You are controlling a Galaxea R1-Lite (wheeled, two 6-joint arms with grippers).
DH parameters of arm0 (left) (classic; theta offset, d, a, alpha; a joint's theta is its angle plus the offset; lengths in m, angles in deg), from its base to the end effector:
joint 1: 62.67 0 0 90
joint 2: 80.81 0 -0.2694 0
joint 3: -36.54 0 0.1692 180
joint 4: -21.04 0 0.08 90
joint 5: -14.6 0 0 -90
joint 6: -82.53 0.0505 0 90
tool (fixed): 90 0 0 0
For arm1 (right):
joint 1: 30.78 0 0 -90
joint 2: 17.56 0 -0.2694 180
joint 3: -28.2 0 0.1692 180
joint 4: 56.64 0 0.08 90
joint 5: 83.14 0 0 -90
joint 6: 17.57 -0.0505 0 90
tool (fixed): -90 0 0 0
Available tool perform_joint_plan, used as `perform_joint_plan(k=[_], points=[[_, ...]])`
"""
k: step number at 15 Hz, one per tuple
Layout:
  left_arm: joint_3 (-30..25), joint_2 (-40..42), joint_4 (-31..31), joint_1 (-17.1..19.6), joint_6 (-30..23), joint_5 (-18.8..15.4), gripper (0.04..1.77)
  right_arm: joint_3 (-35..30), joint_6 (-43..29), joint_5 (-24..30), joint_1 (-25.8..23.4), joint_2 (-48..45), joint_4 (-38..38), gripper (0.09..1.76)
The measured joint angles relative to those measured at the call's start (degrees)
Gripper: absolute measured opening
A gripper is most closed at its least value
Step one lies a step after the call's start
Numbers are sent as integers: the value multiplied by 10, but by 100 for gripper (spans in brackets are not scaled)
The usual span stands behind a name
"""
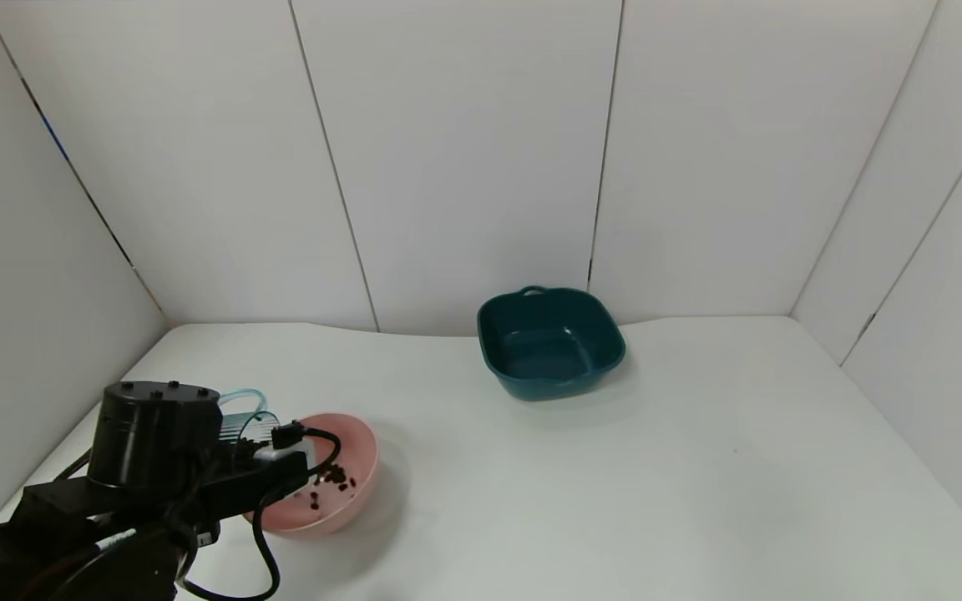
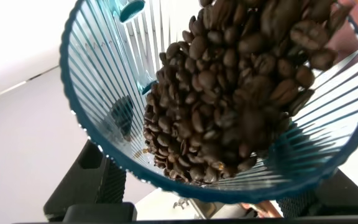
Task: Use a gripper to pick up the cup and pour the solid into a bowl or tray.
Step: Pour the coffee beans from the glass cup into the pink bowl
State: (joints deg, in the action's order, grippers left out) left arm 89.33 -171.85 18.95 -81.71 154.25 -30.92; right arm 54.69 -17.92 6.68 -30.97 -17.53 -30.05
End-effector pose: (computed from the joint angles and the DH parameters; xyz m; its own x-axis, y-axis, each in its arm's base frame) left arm 0.2303 -0.0421 0.0961 0.7731 0.4744 -0.4210 0.4349 0.0867 0.8963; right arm 0.0126 -0.0002 0.0752 1.0000 -0.0065 -0.0023 0.0065 1.0000 0.0061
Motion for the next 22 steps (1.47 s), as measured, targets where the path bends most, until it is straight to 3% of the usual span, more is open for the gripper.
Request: perform_joint_plan(k=[9, 22], points=[[24, -12, 0, -18, 34, 47, 128, 0, 0, 0, 0, 0, 0, 171], [29, -23, 0, -25, 59, 63, 128, 0, 0, 0, 0, 0, 0, 171]])
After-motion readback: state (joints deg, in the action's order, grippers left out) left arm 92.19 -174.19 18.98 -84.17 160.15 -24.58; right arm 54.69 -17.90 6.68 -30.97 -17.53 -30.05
